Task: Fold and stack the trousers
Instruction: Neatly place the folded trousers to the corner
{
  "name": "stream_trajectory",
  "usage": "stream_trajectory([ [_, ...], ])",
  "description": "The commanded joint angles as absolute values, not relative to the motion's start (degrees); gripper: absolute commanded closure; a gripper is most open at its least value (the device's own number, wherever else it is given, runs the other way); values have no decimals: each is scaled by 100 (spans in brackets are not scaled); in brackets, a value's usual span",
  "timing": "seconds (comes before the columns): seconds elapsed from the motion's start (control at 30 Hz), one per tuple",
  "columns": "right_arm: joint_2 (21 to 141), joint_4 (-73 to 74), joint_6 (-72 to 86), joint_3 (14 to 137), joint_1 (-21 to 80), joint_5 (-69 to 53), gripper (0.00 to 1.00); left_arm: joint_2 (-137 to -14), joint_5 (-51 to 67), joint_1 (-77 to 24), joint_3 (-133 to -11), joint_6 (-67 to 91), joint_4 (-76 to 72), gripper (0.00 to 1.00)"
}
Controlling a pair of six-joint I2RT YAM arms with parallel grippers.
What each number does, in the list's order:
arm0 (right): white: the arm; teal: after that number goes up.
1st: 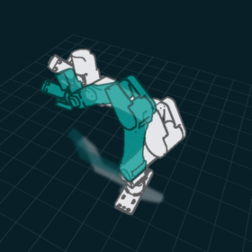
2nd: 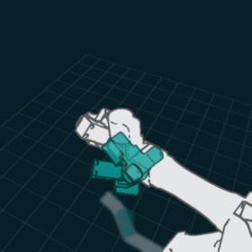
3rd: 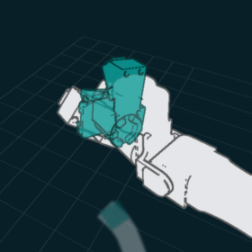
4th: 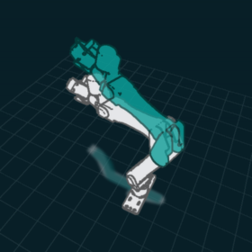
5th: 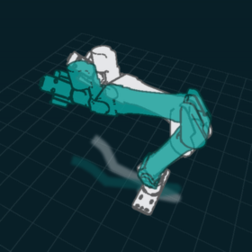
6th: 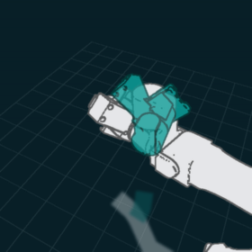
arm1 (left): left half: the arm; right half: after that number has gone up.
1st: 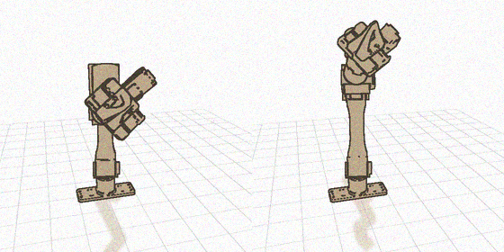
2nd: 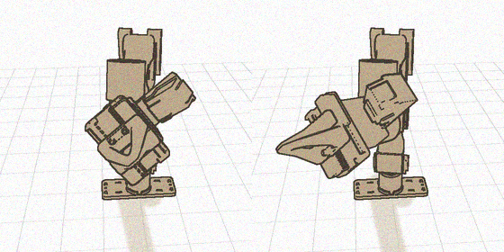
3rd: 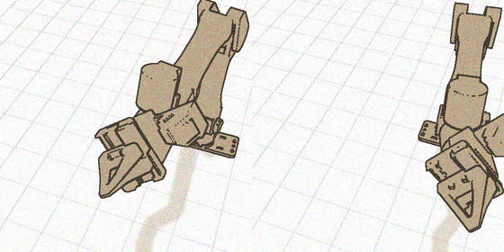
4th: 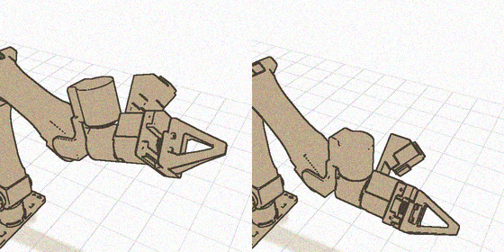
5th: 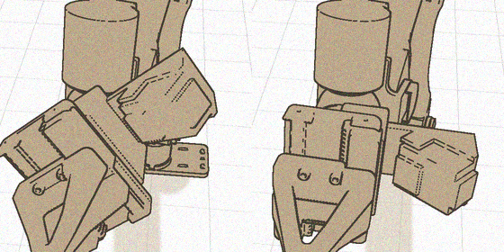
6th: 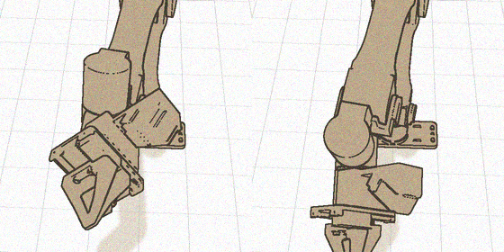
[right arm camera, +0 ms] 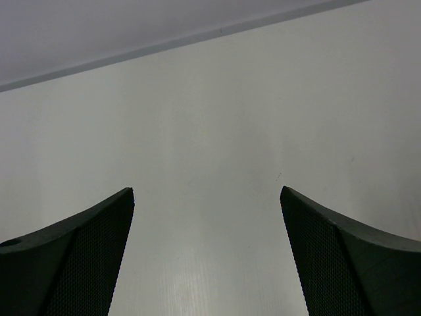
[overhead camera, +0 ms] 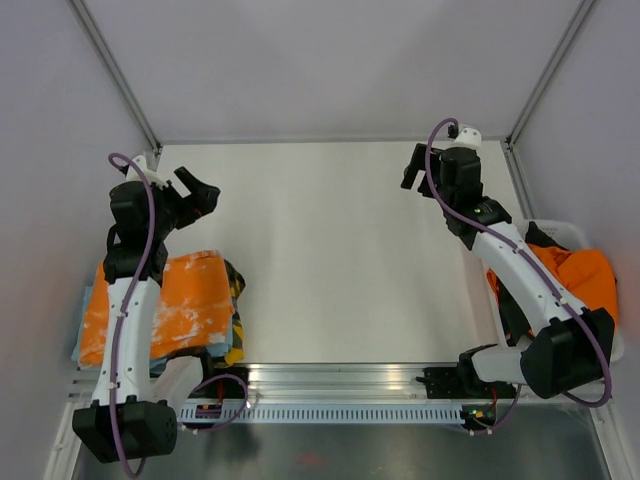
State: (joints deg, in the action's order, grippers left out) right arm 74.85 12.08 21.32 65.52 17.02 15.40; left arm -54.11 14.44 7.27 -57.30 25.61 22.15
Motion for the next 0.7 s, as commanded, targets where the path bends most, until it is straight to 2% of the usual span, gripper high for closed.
stream_trajectory([
  [0.0,7488,1433,2259,6830,1626,1887,2,-5660,1205,703,-6081,2268,2127,0],
  [0.1,7506,1511,2539,6820,1118,1768,2,-5836,1020,712,-6135,2075,2171,0],
  [0.17,7585,1696,2785,7004,479,830,2,-5897,880,712,-6161,1934,2206,0],
  [0.23,7541,1766,2786,7066,229,519,2,-5906,835,712,-6161,1899,2232,0],
  [0.5,6162,678,2189,5916,202,598,2,-5600,1081,712,-6179,1925,2891,0],
  [0.67,5354,440,2206,4976,220,36,2,-5002,1213,712,-6038,1758,3313,0],
])
